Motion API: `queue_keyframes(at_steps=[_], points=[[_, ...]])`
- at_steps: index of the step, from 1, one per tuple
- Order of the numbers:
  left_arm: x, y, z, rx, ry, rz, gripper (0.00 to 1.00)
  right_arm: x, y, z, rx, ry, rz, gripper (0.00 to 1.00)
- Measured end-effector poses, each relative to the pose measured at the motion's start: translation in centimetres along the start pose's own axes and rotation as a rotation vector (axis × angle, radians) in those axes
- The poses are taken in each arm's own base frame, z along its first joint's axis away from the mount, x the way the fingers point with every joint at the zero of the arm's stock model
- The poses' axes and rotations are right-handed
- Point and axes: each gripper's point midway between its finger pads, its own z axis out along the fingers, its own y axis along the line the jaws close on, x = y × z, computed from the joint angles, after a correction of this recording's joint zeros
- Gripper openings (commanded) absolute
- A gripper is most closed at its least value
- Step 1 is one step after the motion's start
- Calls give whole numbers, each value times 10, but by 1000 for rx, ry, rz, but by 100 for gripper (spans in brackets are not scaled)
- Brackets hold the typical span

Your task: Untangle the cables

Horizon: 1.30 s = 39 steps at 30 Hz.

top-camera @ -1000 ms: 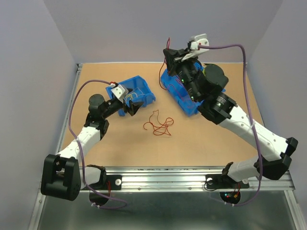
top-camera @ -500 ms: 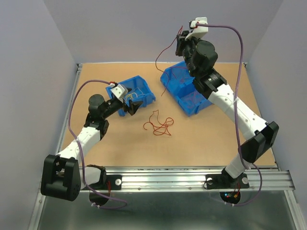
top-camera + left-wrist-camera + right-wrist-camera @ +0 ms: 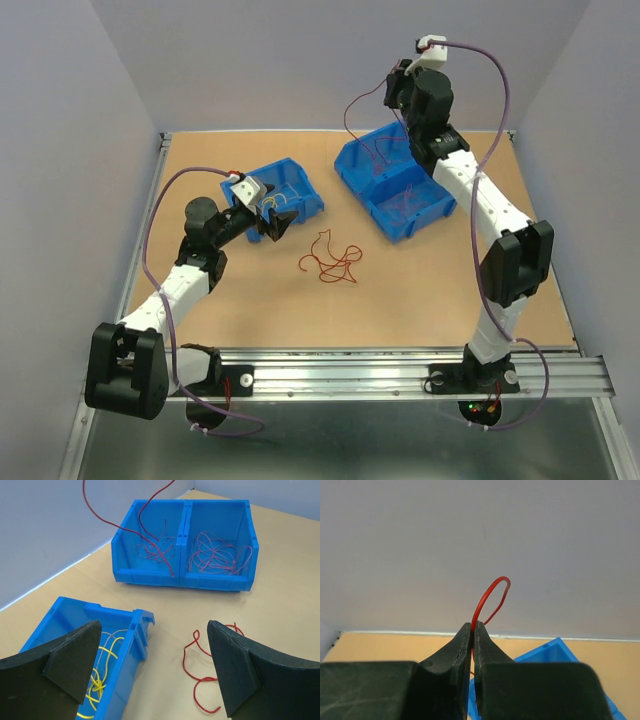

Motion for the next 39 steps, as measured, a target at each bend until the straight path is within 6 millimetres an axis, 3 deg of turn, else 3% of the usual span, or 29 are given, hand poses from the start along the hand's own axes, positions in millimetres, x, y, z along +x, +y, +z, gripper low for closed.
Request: queue_keyframes(at_steps=[7, 11, 23, 26, 31, 39], points=[[0, 1, 0, -3, 1, -1, 98, 8, -59, 1, 89, 10, 99, 0], [0, 1, 0, -5, 1, -1, 99, 12, -82, -3, 117, 19, 111, 1], [0, 1, 0, -8, 1, -1, 98, 16, -87, -36, 122, 62, 89, 1], [0, 1, 0, -8, 1, -1, 98, 31, -90, -38, 134, 114, 81, 1], [1, 1, 0, -8, 2, -1, 98, 75, -92, -37, 124, 244, 55, 1], [1, 1, 0, -8, 2, -1, 98, 141, -64, -17, -83, 427, 16, 1]])
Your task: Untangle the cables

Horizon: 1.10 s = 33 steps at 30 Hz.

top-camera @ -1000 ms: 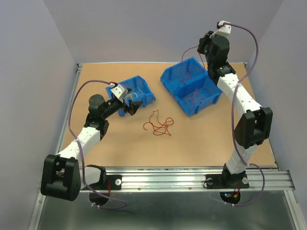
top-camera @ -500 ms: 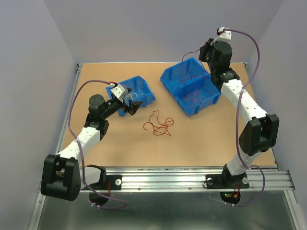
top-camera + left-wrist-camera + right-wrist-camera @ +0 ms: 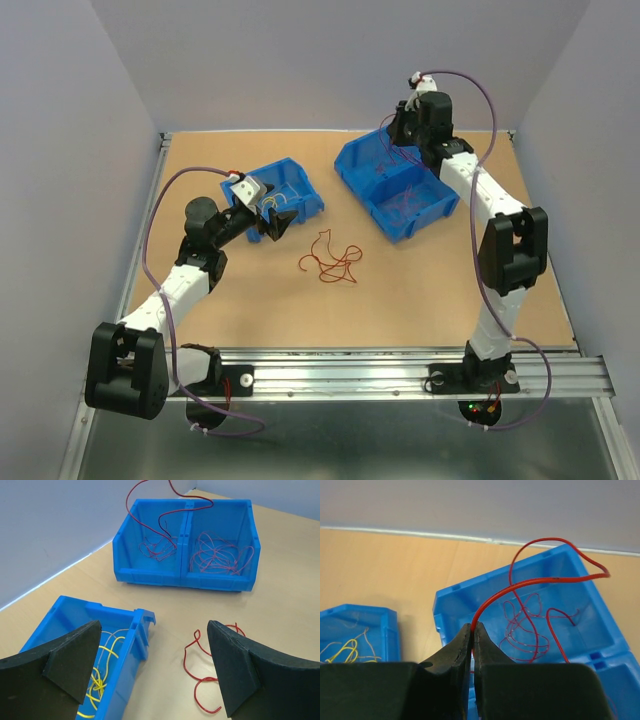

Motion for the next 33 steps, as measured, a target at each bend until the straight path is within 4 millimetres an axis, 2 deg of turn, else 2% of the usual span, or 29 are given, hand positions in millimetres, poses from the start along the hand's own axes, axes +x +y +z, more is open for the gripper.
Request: queue_keyframes(at_steps=[5, 12, 16, 22, 29, 33], points=[[0, 0, 0, 1, 0, 0, 98, 12, 10, 25, -77, 45, -4, 1], [0, -1, 0, 4, 1, -1, 98, 24, 23, 40, -120, 75, 20, 1], [0, -1, 0, 4, 1, -1, 98, 45, 29, 49, -118, 121, 31, 1], [0, -1, 0, 5, 1, -1, 98, 87, 17, 55, -21, 234, 47, 1], [0, -1, 0, 6, 0, 0, 98, 103, -15, 46, 142, 295, 9, 1], [0, -1, 0, 6, 1, -1, 98, 96, -22, 31, 188, 301, -26, 1]])
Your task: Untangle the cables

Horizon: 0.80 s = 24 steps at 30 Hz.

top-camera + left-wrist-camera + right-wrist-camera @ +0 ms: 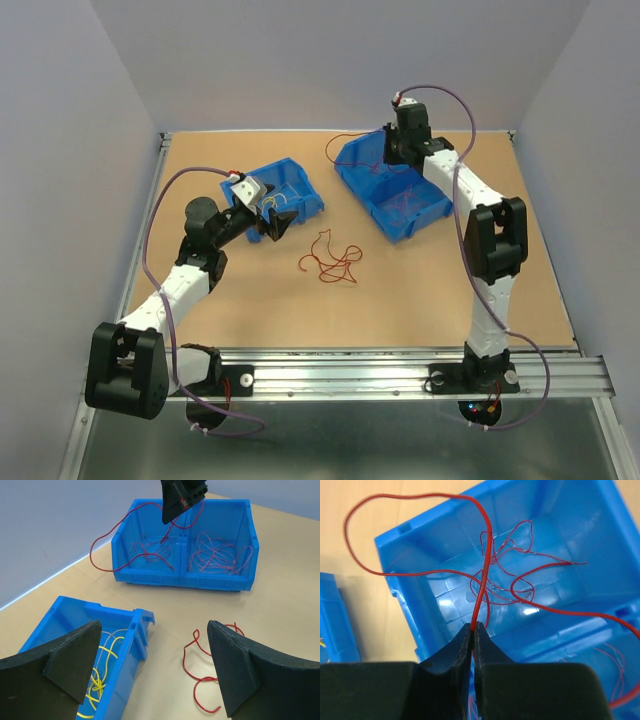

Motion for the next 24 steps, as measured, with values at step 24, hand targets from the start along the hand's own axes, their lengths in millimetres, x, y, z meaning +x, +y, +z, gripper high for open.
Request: queue_keyframes(at_steps=[24], points=[[0, -2, 1, 7, 1, -1, 98, -10, -18, -88, 62, -32, 47, 0]])
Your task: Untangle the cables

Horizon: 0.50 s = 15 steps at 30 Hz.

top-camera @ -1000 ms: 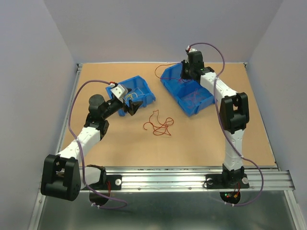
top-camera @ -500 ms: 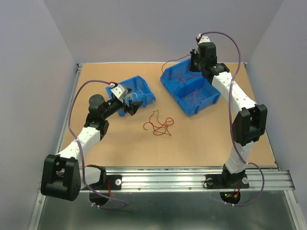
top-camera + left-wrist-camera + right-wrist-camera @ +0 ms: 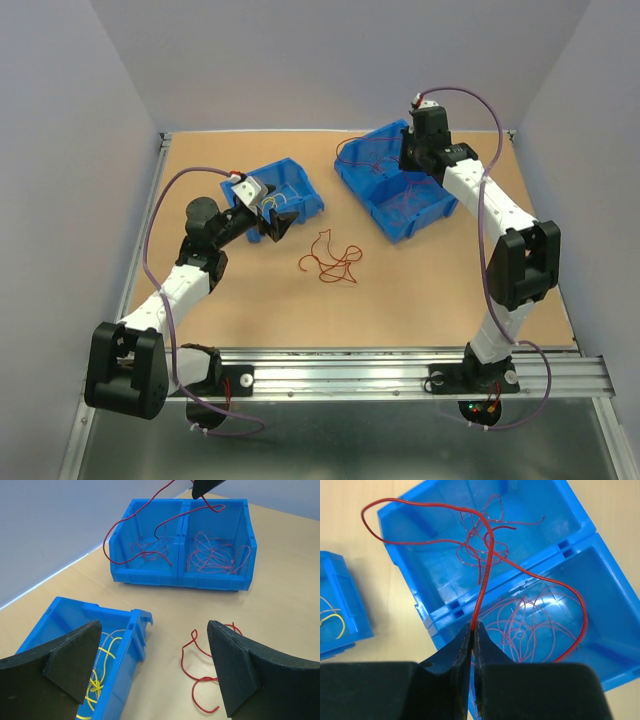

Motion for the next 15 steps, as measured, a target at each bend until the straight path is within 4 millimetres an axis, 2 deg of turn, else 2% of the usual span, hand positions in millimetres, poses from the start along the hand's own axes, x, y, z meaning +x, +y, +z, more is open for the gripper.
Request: queue_keyframes(at_steps=[5, 15], points=[[0, 0, 0, 1, 0, 0, 98, 9, -10, 0, 34, 34, 10, 1], [1, -5, 2, 14, 5, -4, 98, 30, -44, -1, 174, 125, -5, 1]])
